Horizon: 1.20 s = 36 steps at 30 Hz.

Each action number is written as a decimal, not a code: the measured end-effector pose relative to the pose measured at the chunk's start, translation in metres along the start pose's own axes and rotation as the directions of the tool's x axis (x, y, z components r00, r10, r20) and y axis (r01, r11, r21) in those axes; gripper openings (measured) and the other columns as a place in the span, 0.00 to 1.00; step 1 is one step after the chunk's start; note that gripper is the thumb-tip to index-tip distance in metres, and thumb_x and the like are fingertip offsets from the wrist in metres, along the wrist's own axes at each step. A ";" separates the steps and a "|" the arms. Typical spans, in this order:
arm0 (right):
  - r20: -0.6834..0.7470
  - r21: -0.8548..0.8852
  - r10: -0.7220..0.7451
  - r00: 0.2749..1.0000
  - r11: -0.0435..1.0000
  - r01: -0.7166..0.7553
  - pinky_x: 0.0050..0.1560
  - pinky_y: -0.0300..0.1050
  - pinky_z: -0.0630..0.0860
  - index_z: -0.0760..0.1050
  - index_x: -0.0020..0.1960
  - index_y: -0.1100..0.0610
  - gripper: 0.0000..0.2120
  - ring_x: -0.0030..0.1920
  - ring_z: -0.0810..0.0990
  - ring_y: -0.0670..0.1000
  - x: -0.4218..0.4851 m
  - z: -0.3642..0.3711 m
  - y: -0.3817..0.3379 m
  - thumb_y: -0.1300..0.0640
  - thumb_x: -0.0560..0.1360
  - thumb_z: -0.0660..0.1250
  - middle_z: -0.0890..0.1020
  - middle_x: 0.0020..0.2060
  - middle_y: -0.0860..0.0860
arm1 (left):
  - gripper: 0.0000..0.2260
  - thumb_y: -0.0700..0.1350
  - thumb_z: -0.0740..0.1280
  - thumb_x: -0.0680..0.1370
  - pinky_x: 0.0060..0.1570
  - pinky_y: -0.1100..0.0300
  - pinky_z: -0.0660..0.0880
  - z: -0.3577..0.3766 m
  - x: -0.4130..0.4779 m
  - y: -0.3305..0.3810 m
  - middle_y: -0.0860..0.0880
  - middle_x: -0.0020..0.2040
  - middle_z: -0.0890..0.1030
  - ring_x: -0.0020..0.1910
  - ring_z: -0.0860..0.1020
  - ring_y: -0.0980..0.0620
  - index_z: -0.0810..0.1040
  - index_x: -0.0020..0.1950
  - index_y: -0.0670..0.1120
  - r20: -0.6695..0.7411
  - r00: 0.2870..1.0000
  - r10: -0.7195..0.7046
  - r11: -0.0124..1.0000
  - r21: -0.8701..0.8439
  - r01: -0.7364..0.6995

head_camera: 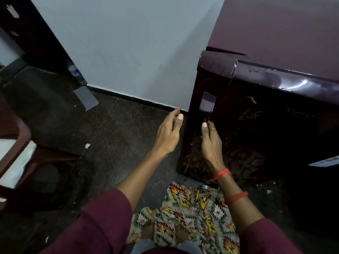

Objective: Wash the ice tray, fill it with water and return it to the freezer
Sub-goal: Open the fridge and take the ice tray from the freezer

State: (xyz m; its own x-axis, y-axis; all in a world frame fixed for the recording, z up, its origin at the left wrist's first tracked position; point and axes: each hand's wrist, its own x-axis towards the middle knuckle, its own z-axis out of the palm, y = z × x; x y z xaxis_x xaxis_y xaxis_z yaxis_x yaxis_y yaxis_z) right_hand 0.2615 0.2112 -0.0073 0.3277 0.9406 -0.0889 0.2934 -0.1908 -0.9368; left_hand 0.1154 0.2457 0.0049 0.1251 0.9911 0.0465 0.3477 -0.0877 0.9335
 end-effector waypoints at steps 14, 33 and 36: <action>-0.124 -0.015 0.082 0.989 0.996 -0.084 0.73 0.41 0.58 0.60 0.78 0.57 0.28 0.76 0.63 0.52 -0.015 0.014 -0.015 0.43 0.84 0.52 0.66 0.75 0.53 | 0.23 0.55 0.54 0.85 0.70 0.66 0.62 -0.015 0.025 0.008 0.50 0.77 0.68 0.72 0.65 0.61 0.65 0.79 0.48 0.152 0.986 0.066 0.998 -0.029 -0.062; -0.335 0.041 0.249 0.909 0.967 -0.250 0.61 0.23 0.59 0.58 0.71 0.43 0.25 0.66 0.65 0.33 -0.200 -0.009 0.015 0.35 0.77 0.49 0.65 0.67 0.37 | 0.21 0.69 0.51 0.80 0.56 0.56 0.80 -0.009 -0.055 -0.005 0.60 0.53 0.85 0.57 0.82 0.58 0.80 0.58 0.63 0.321 0.934 0.154 0.968 -0.241 -0.077; -0.375 -0.014 0.243 0.895 0.963 -0.267 0.65 0.49 0.72 0.65 0.73 0.47 0.28 0.64 0.74 0.43 -0.226 -0.014 0.038 0.35 0.78 0.52 0.75 0.66 0.48 | 0.21 0.69 0.53 0.79 0.51 0.55 0.81 -0.008 -0.075 -0.005 0.58 0.48 0.86 0.52 0.84 0.56 0.83 0.52 0.64 0.328 0.931 0.158 0.962 -0.264 -0.070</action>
State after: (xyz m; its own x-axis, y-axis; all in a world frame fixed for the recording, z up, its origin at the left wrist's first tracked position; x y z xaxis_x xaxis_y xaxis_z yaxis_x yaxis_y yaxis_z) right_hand 0.2113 -0.0128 -0.0176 0.7009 0.6901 -0.1803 0.2078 -0.4394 -0.8739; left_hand 0.0972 0.1726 -0.0003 0.4763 0.8762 0.0737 0.0806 -0.1270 0.9886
